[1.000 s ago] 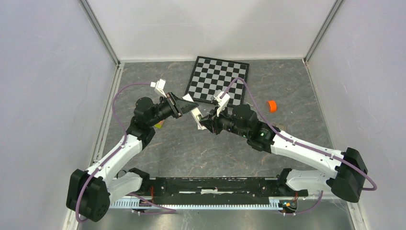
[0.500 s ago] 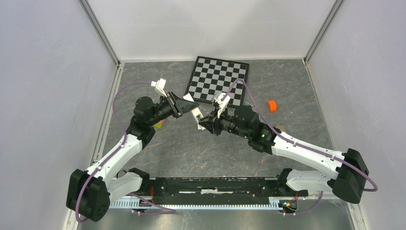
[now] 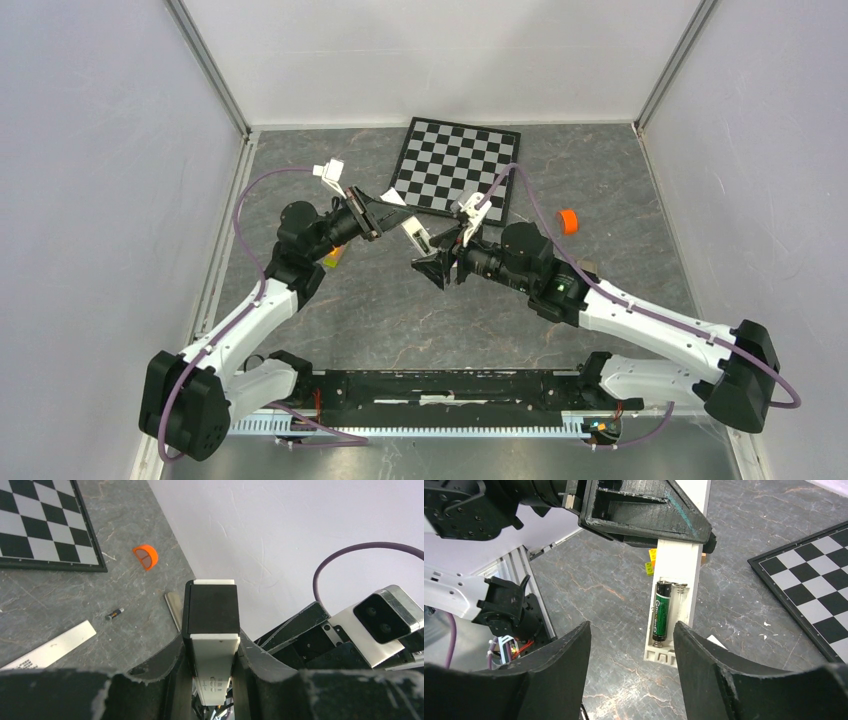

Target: Load the batteries into the remote control

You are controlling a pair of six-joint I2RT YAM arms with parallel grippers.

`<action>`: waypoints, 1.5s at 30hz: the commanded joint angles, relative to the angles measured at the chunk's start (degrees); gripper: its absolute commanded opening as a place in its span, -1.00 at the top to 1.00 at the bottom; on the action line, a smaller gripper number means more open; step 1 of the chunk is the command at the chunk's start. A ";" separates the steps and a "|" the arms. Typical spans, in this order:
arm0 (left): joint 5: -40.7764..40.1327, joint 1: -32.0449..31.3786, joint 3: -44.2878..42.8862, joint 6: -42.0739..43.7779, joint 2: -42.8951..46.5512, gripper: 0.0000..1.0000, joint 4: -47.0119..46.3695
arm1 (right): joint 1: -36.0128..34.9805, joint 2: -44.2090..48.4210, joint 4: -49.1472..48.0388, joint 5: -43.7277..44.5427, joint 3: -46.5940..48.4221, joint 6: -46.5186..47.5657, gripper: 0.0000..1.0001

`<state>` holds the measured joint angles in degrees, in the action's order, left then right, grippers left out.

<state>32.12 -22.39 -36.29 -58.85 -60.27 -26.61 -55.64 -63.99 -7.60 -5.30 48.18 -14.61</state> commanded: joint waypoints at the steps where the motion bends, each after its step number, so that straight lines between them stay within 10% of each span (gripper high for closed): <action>1: 3.33 -0.51 -1.65 -3.48 1.74 0.96 -8.30 | 1.01 2.64 1.01 4.59 1.64 -2.07 -0.37; 18: -1.05 -0.43 -0.87 -4.78 3.63 0.96 -11.74 | 1.42 14.72 -6.62 22.06 -7.19 -37.69 -0.89; 45: -0.59 -0.45 0.25 -6.48 2.37 0.96 -14.94 | 2.00 -4.03 -31.76 7.80 -7.33 -59.39 -0.93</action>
<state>30.22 -22.63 -36.21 -64.07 -57.76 -35.42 -54.17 -67.11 -35.57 3.68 37.43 -71.66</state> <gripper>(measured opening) 0.353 0.976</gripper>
